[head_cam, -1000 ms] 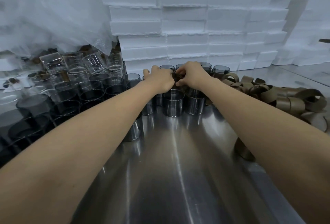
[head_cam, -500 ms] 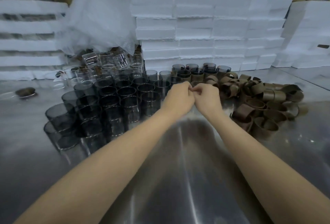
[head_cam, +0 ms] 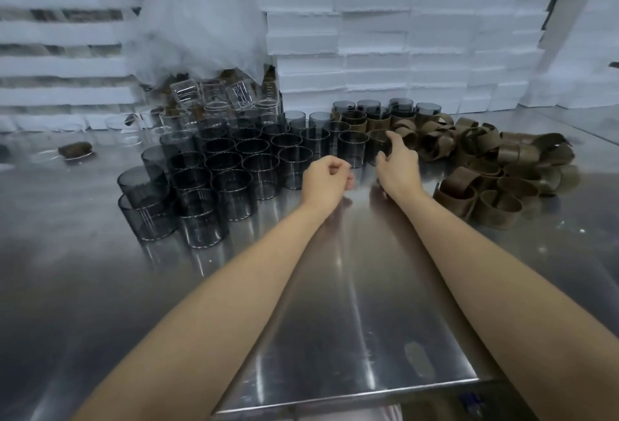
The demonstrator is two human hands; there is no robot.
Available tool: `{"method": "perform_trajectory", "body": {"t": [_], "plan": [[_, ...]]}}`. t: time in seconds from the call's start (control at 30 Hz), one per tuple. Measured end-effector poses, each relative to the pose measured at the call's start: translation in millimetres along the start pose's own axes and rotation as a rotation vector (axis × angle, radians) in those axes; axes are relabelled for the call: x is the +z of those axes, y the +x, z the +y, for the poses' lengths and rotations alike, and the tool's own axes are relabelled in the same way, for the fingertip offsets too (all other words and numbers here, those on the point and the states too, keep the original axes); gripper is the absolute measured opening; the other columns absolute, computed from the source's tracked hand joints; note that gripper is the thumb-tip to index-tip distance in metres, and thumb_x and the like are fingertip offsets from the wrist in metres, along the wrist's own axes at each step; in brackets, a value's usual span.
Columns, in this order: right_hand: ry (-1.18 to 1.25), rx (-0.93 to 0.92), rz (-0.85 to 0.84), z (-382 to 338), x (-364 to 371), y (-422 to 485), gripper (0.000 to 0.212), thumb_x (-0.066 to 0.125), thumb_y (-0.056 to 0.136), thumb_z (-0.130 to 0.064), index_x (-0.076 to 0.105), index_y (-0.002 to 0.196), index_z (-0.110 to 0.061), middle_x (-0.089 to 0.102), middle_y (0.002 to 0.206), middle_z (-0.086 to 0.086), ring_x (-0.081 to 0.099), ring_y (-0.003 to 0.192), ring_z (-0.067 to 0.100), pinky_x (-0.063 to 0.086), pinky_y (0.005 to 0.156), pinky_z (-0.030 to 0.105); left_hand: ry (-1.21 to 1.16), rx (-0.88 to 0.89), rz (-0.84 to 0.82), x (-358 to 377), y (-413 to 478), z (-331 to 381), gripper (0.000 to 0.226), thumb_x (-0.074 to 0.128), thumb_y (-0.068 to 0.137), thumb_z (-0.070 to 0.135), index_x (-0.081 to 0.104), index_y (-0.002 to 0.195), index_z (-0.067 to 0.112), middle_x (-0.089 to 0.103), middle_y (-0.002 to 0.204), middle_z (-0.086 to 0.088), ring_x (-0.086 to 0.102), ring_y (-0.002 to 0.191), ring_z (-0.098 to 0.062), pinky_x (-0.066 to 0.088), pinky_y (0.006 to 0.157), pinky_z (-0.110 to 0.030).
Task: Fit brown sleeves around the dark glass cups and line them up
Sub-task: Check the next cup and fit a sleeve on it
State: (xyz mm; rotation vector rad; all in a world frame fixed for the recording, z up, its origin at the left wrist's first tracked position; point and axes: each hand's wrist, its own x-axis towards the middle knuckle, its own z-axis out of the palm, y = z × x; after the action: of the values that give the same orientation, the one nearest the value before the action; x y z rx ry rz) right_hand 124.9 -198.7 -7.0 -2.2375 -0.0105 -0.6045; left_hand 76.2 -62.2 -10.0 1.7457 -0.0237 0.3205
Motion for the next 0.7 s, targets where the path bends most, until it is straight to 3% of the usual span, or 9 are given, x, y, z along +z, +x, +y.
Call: {"method": "perform_trajectory", "body": {"t": [0.17, 0.27, 0.33, 0.43, 0.47, 0.57, 0.63, 0.7], "plan": [[0.052, -0.008, 0.034, 4.2, 1.1, 5.2, 0.023, 0.05, 0.097, -0.012, 0.053, 0.119, -0.006, 0.068, 0.084, 0.015, 0.066, 0.077, 0.03, 0.054, 0.081, 0.042, -0.041, 0.01, -0.016, -0.1, 2.8, -1.9, 0.016, 0.053, 0.097, 0.007, 0.065, 0.088, 0.013, 0.068, 0.08, -0.002, 0.066, 0.071, -0.01, 0.058, 0.076, -0.025], [0.142, -0.101, 0.176, 4.6, -1.8, 0.7, 0.021, 0.05, 0.099, -0.012, 0.054, 0.117, -0.003, 0.059, 0.073, 0.0, 0.063, 0.071, 0.026, 0.051, 0.071, 0.036, -0.093, 0.068, -0.043, 0.6, 2.3, -1.5, 0.015, 0.052, 0.099, 0.013, 0.063, 0.09, 0.018, 0.067, 0.087, 0.0, 0.067, 0.072, -0.01, 0.058, 0.071, -0.024], [0.208, -0.212, 0.227, 1.3, -4.3, -4.6, 0.018, 0.05, 0.099, -0.013, 0.054, 0.115, -0.004, 0.053, 0.071, -0.008, 0.058, 0.061, 0.019, 0.048, 0.063, 0.032, -0.202, 0.094, -0.068, -0.2, 2.2, 0.8, 0.01, 0.051, 0.101, 0.021, 0.061, 0.103, 0.019, 0.064, 0.097, 0.003, 0.067, 0.077, -0.012, 0.057, 0.075, -0.027], [0.238, -0.412, 0.134, -6.0, -6.6, -14.2, 0.016, 0.051, 0.099, -0.011, 0.055, 0.114, -0.007, 0.057, 0.082, -0.01, 0.053, 0.063, -0.004, 0.043, 0.062, 0.016, -0.334, 0.047, -0.133, -2.7, 4.3, 4.6, 0.05, 0.05, 0.1, 0.04, 0.038, 0.146, 0.026, 0.059, 0.112, 0.011, 0.067, 0.098, -0.017, 0.058, 0.068, -0.024], [0.237, -0.471, 0.062, -8.4, -5.9, -17.5, 0.016, 0.051, 0.099, -0.011, 0.055, 0.114, -0.008, 0.059, 0.087, -0.009, 0.055, 0.067, -0.006, 0.044, 0.065, 0.014, -0.375, 0.039, -0.153, -4.0, 4.7, 5.2, 0.058, 0.049, 0.099, 0.043, 0.027, 0.152, 0.032, 0.059, 0.115, 0.012, 0.066, 0.104, -0.018, 0.057, 0.067, -0.022], [0.187, -0.578, -0.103, -14.1, -1.7, -24.5, 0.018, 0.052, 0.099, -0.015, 0.055, 0.116, -0.012, 0.065, 0.095, -0.003, 0.062, 0.08, 0.001, 0.052, 0.073, 0.025, -0.565, 0.023, -0.148, -9.0, 7.3, 6.0, 0.062, 0.053, 0.1, 0.032, 0.022, 0.153, 0.032, 0.065, 0.121, -0.004, 0.065, 0.106, -0.02, 0.053, 0.087, -0.027], [0.182, -0.633, -0.105, -14.1, -1.4, -24.3, 0.025, 0.058, 0.095, -0.022, 0.053, 0.119, -0.017, 0.063, 0.087, -0.007, 0.059, 0.072, 0.003, 0.05, 0.068, 0.025, -0.664, -0.003, -0.113, -12.2, 6.3, 7.3, 0.058, 0.056, 0.099, 0.023, 0.03, 0.151, 0.028, 0.065, 0.116, -0.013, 0.067, 0.098, -0.018, 0.053, 0.085, -0.026], [0.243, -0.627, -0.076, -13.2, -1.9, -24.5, 0.046, 0.066, 0.088, -0.032, 0.044, 0.128, -0.028, 0.057, 0.079, -0.008, 0.055, 0.064, 0.008, 0.046, 0.061, 0.02, -0.668, 0.002, -0.096, -12.2, 6.0, 6.7, 0.053, 0.055, 0.099, 0.018, 0.037, 0.148, 0.027, 0.066, 0.111, -0.012, 0.066, 0.092, -0.018, 0.053, 0.078, -0.023]]}}
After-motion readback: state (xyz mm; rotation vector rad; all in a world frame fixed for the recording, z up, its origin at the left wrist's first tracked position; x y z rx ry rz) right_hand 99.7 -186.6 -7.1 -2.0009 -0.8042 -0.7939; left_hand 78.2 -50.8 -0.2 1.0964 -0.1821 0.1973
